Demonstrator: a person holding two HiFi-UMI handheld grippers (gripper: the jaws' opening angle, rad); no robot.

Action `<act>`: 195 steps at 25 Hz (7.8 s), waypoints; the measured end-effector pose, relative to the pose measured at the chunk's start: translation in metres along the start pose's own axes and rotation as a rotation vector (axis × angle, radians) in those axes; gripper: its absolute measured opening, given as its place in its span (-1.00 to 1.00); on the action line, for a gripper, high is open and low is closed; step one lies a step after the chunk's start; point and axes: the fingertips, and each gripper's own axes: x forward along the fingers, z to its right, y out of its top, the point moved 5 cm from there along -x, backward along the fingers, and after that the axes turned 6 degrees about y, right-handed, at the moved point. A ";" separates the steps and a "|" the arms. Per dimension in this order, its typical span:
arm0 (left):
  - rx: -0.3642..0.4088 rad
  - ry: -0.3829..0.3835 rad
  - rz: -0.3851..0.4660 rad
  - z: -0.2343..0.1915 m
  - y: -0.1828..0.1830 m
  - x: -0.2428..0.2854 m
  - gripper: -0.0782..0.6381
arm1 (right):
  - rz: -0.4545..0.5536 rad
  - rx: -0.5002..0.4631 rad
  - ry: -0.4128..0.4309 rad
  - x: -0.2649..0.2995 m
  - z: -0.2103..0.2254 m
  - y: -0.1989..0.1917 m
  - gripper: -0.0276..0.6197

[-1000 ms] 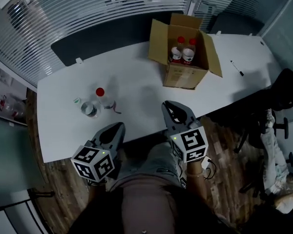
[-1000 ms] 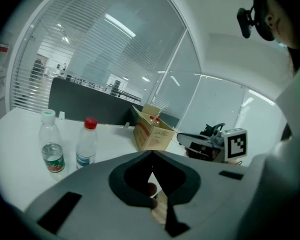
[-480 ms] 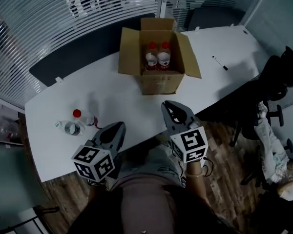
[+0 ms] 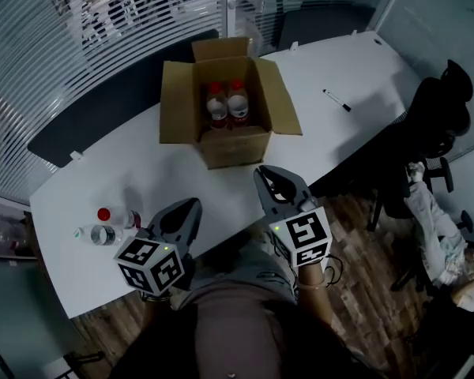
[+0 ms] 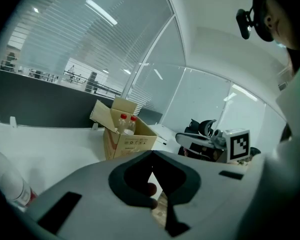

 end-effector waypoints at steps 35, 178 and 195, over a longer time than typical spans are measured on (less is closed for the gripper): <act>-0.038 0.068 -0.037 0.017 0.041 0.123 -0.76 | -0.039 -0.045 0.114 0.050 0.136 0.016 -0.77; -0.139 0.214 0.053 -0.031 0.040 0.077 -0.76 | -0.079 -0.311 0.493 0.107 0.115 0.163 -0.38; -0.172 0.282 0.070 0.011 0.011 0.073 -0.76 | 0.063 -0.321 0.657 0.065 0.094 0.178 -0.38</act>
